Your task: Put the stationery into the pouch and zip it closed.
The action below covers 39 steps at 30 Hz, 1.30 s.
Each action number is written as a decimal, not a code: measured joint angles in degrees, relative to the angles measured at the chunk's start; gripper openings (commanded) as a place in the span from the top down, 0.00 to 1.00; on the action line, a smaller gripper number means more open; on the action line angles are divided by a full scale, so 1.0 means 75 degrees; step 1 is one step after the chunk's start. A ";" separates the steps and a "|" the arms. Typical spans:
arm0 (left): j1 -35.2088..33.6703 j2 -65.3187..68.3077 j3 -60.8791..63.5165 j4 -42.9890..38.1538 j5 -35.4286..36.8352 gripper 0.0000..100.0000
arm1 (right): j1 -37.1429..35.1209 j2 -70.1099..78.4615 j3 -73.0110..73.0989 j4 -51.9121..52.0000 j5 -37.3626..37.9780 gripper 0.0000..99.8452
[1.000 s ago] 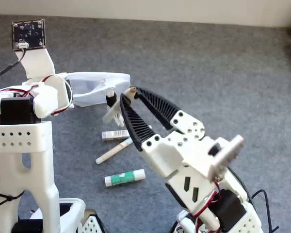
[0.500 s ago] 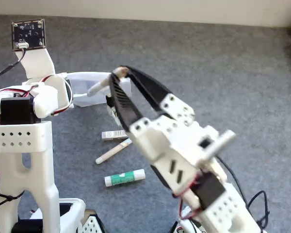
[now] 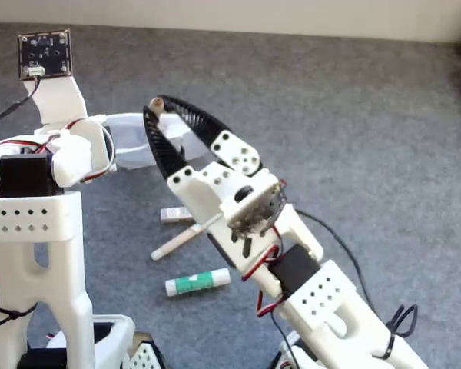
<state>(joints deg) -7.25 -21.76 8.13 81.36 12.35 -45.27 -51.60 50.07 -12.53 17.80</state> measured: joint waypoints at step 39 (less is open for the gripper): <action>0.0000 0.0000 0.0000 0.0000 0.0000 0.99 | 0.0000 0.0000 0.0000 -0.0012 0.0492 0.82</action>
<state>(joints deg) -7.25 -21.76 8.13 81.36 12.35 -45.27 -51.60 50.07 -12.62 21.49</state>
